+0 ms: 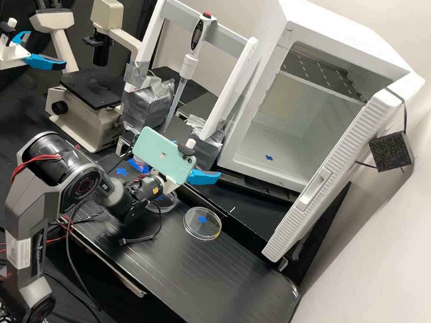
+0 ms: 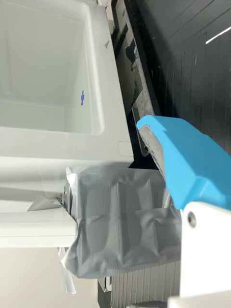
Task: Open the bottle
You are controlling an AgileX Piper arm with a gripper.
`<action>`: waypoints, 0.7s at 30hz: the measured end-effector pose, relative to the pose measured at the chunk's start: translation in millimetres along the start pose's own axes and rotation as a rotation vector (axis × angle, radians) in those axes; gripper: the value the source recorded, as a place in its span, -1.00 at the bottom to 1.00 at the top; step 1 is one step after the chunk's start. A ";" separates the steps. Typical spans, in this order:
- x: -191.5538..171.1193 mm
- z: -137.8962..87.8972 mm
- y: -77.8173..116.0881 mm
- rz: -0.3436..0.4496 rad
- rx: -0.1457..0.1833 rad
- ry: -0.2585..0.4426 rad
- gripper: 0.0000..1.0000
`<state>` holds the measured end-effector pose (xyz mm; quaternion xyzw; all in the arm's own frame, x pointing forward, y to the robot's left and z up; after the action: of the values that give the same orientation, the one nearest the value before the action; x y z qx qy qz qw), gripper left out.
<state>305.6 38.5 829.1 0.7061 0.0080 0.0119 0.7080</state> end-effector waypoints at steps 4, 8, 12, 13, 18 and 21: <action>0.0 0.0 0.0 0.000 0.000 0.000 1.00; 0.0 0.0 0.0 0.000 0.000 0.000 1.00; -8.5 -1.0 -0.2 -0.003 0.006 0.006 1.00; -13.1 -1.3 -0.6 -0.008 0.008 0.007 1.00; -41.4 -11.6 4.1 0.005 0.030 0.071 1.00; -58.7 -22.8 4.4 0.028 0.034 0.140 1.00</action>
<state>246.3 59.7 833.1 0.7155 0.0476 0.0709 0.6933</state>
